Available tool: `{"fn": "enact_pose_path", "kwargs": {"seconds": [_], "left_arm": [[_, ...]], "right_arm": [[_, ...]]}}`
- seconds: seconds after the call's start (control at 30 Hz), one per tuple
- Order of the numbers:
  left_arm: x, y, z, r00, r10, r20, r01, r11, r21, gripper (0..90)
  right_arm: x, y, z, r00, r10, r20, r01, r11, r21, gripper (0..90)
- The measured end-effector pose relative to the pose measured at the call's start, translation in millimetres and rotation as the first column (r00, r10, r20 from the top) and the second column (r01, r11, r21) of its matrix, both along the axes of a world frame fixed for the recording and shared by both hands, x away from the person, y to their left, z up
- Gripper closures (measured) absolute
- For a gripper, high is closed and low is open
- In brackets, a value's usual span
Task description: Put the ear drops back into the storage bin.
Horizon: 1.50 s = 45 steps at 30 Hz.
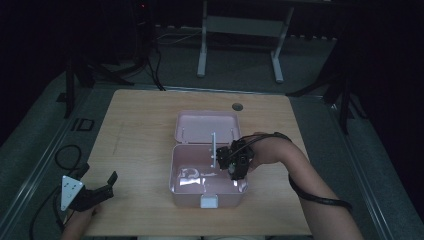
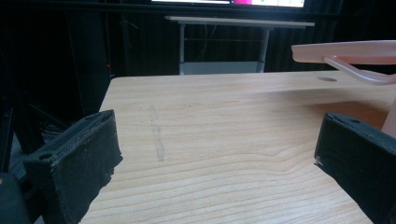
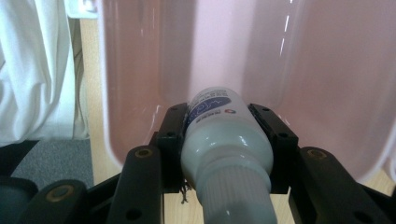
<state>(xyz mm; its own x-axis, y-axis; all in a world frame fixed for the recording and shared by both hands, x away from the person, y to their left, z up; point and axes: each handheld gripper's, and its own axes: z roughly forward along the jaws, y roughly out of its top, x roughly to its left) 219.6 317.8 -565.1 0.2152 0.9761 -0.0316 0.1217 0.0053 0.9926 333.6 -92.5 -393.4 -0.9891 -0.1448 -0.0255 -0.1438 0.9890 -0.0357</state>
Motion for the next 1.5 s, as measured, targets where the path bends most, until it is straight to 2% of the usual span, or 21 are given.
{"fn": "enact_pose_path", "kwargs": {"seconds": [0.17,0.33,0.4,0.67,0.77,1.03,1.3,1.5], "left_arm": [[-0.1,-0.2,-0.1,1.0000,0.001,0.000,-0.001,1.0000,0.000,0.4],[0.0,-0.1,-0.1,1.0000,0.000,0.000,0.000,1.0000,0.001,0.4],[0.0,-0.2,-0.1,1.0000,0.001,0.001,-0.001,1.0000,0.001,0.4],[0.0,-0.2,-0.1,1.0000,0.000,0.000,0.000,1.0000,0.000,0.4],[-0.1,-0.3,-0.1,1.0000,0.001,0.001,-0.001,1.0000,0.001,0.4],[-0.1,-0.2,-0.1,1.0000,0.001,0.001,-0.001,1.0000,0.001,0.4],[-0.1,-0.3,-0.1,1.0000,0.001,0.001,-0.001,1.0000,0.001,0.4],[-0.1,-0.3,-0.1,1.0000,0.000,0.001,0.000,1.0000,0.001,0.4]], "right_arm": [[2.7,4.1,-16.0,0.9998,-0.005,-0.018,0.004,1.000,-0.021,59.4],[11.7,6.5,-30.3,0.9989,-0.041,-0.020,0.042,0.999,0.005,59.4],[13.0,8.0,-36.0,0.9991,-0.039,-0.019,0.039,0.999,0.006,59.4],[8.6,13.1,-58.6,0.9991,0.003,-0.042,-0.005,0.999,-0.046,59.4],[8.5,14.5,-66.0,0.9986,0.001,-0.053,-0.005,0.998,-0.059,59.4],[13.1,15.3,-79.9,0.9994,-0.024,-0.026,0.021,0.996,-0.091,59.4],[15.1,17.5,-94.5,0.9991,-0.036,-0.024,0.032,0.992,-0.121,59.4],[16.1,19.5,-103.0,0.9973,-0.041,-0.060,0.033,0.990,-0.136,59.4]]}}
